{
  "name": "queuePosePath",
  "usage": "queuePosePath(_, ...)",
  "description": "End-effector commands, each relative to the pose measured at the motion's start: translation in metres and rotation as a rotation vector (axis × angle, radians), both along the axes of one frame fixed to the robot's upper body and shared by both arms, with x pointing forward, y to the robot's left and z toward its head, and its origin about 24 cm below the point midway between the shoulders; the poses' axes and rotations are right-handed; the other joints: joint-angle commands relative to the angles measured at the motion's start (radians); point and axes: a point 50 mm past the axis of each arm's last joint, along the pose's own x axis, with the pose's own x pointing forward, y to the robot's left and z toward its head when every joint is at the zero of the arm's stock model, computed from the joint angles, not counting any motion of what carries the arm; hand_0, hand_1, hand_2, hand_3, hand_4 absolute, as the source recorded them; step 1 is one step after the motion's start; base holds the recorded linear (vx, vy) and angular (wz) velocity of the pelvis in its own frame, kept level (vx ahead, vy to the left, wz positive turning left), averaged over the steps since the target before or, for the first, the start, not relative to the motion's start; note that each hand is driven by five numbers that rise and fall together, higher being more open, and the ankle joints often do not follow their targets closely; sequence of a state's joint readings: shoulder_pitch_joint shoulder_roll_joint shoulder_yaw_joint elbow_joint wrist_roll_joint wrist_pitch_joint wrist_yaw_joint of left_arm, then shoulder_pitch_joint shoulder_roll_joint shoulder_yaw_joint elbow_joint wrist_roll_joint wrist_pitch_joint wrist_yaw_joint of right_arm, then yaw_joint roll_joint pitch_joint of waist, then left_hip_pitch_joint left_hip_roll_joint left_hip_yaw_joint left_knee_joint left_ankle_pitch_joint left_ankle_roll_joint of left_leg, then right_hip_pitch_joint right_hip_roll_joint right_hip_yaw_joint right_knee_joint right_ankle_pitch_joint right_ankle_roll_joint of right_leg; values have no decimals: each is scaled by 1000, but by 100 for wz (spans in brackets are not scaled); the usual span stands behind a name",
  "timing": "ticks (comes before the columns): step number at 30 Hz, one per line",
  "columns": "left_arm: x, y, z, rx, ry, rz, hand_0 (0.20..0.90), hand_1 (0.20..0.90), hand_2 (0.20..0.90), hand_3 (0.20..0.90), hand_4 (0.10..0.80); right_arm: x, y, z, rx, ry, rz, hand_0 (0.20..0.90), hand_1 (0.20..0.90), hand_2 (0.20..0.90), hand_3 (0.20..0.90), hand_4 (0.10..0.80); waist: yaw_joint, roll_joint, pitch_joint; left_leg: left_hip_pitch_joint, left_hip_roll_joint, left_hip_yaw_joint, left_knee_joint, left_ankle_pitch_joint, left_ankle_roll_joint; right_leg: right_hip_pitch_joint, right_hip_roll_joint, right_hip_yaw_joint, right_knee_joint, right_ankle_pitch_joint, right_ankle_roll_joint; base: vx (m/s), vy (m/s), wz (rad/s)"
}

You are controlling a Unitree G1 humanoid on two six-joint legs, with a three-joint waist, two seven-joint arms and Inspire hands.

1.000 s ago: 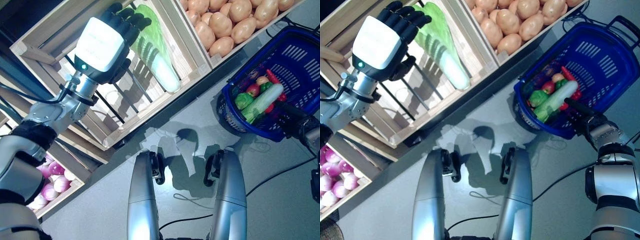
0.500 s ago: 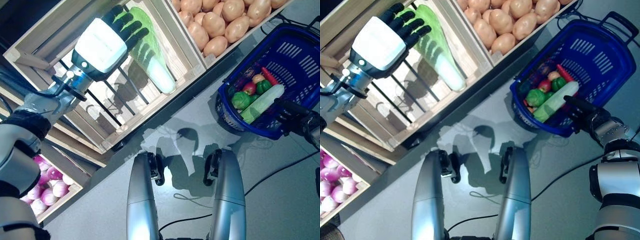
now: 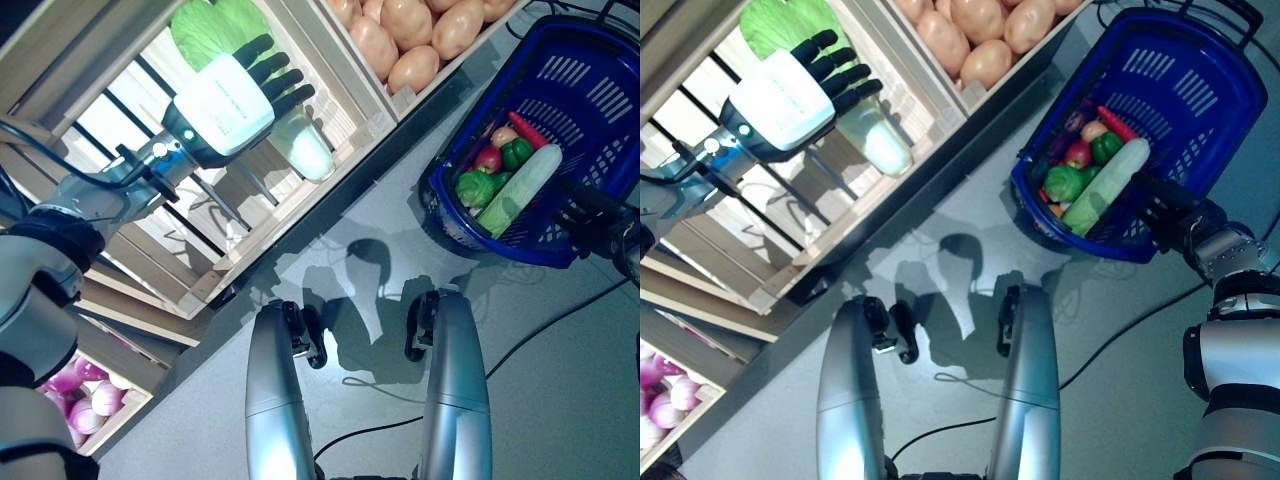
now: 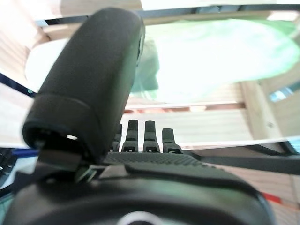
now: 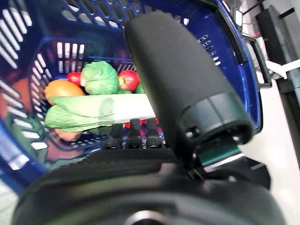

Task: Put vegetables into the basket

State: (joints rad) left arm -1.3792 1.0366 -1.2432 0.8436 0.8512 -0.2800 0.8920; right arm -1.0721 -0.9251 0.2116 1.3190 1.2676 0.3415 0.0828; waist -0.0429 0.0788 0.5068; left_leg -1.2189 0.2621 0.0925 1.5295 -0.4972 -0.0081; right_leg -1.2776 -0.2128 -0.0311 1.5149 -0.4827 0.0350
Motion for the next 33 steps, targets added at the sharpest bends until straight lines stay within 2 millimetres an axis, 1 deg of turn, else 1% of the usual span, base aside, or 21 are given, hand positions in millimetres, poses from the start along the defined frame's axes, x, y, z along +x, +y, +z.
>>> queuePosePath(1, 0, 0, 42, -22, -114, 30, 900, 900, 900, 900, 800, -13, -14, -18, -5, -1, -50, 900, 900, 900, 900, 800, -31, -26, -105, -42, -8, 17, 23, -115, 39, -14, -59, -48, -61, 36, -62, -3, 6, -14)
queuePosePath(3, 3, -3, 39, -18, -81, 43, 900, 900, 900, 900, 800, -11, -12, -18, -7, -6, -43, 900, 900, 900, 900, 800, -34, -30, -104, -64, -3, 14, 37, -119, 41, -37, -58, -47, -49, 38, -60, -1, 3, -13)
queuePosePath(5, 8, -11, 34, 15, -6, 64, 900, 900, 900, 900, 800, -10, -10, -17, -10, -17, -35, 900, 900, 900, 900, 800, -39, -35, -97, -102, 7, 9, 66, -125, 44, -75, -58, -42, -25, 41, -58, 1, -11, -14)
queuePosePath(12, 17, -22, 22, 18, 142, 128, 900, 900, 900, 900, 800, -7, -6, -17, 0, -51, -15, 900, 900, 900, 900, 800, -45, -43, -84, -179, 19, -4, 117, -134, 50, -154, -52, -31, 14, 46, -55, 0, -7, -6)
queuePosePath(15, 20, -25, 19, 18, 178, 165, 900, 900, 900, 900, 800, -6, -5, -17, 2, -54, -8, 900, 900, 900, 900, 800, -46, -45, -83, -190, 21, -6, 123, -136, 53, -165, -51, -28, 17, 48, -56, -5, 6, -11)
queuePosePath(17, 23, -22, 15, 2, 217, 234, 900, 900, 900, 900, 800, -8, -6, -19, 11, -62, -8, 900, 900, 900, 900, 800, -46, -45, -86, -200, 23, -5, 132, -141, 57, -176, -52, -24, 21, 49, -56, -4, 1, -2)
queuePosePath(18, 25, -20, 15, -4, 231, 269, 853, 853, 853, 853, 769, -8, -7, -20, 13, -65, -12, 900, 900, 900, 900, 800, -46, -45, -88, -202, 23, -5, 133, -142, 59, -177, -53, -25, 21, 48, -56, 0, 0, 0)
queuePosePath(19, 26, -18, 14, -12, 238, 301, 820, 820, 820, 820, 747, -9, -8, -20, 14, -69, -14, 900, 900, 900, 900, 800, -46, -44, -89, -202, 24, -4, 134, -142, 59, -178, -54, -25, 21, 49, -55, 0, 0, 0)
queuePosePath(21, 28, -11, 14, -37, 254, 368, 674, 674, 674, 674, 649, -8, -8, -17, 9, -79, -10, 900, 900, 900, 900, 800, -47, -43, -91, -206, 24, -3, 136, -143, 62, -182, -55, -24, 23, 50, -55, 0, 0, 0)
queuePosePath(22, 29, -8, 15, -48, 253, 397, 547, 547, 547, 547, 565, -8, -8, -16, 6, -80, -7, 900, 900, 900, 900, 800, -47, -43, -93, -206, 26, -2, 136, -143, 62, -182, -56, -25, 22, 50, -55, 0, 0, 0)
queuePosePath(24, 30, 1, 16, -85, 258, 468, 462, 462, 462, 462, 508, -8, -8, -15, 0, -87, -3, 900, 900, 900, 900, 800, -46, -44, -98, -206, 28, -1, 139, -144, 64, -182, -57, -25, 23, 50, -56, 0, 0, 0)
queuePosePath(25, 30, 5, 16, -102, 262, 498, 300, 300, 300, 300, 400, -8, -8, -14, -2, -91, -3, 900, 900, 900, 900, 800, -46, -43, -99, -207, 29, 0, 140, -144, 65, -183, -58, -24, 24, 50, -56, -10, 18, -4)
queuePosePath(27, 30, 14, 17, -139, 256, 536, 300, 300, 300, 300, 400, -8, -9, -12, -4, -100, -4, 900, 900, 900, 900, 800, -45, -43, -104, -207, 30, 1, 139, -144, 66, -183, -59, -25, 24, 49, -58, -6, 9, -2)
queuePosePath(29, 28, 19, 18, -182, 223, 518, 300, 300, 300, 300, 400, -7, -7, -12, 5, -102, -2, 900, 900, 900, 900, 800, -44, -44, -110, -203, 30, 3, 135, -144, 68, -180, -61, -26, 22, 48, -59, 0, 0, 0)
queuePosePath(33, 26, 19, 19, -204, 170, 433, 300, 300, 300, 300, 400, -7, -5, -17, 21, -100, 13, 900, 900, 900, 900, 800, -41, -46, -124, -181, 31, 8, 113, -138, 71, -160, -64, -34, 1, 50, -61, 0, 0, 0)
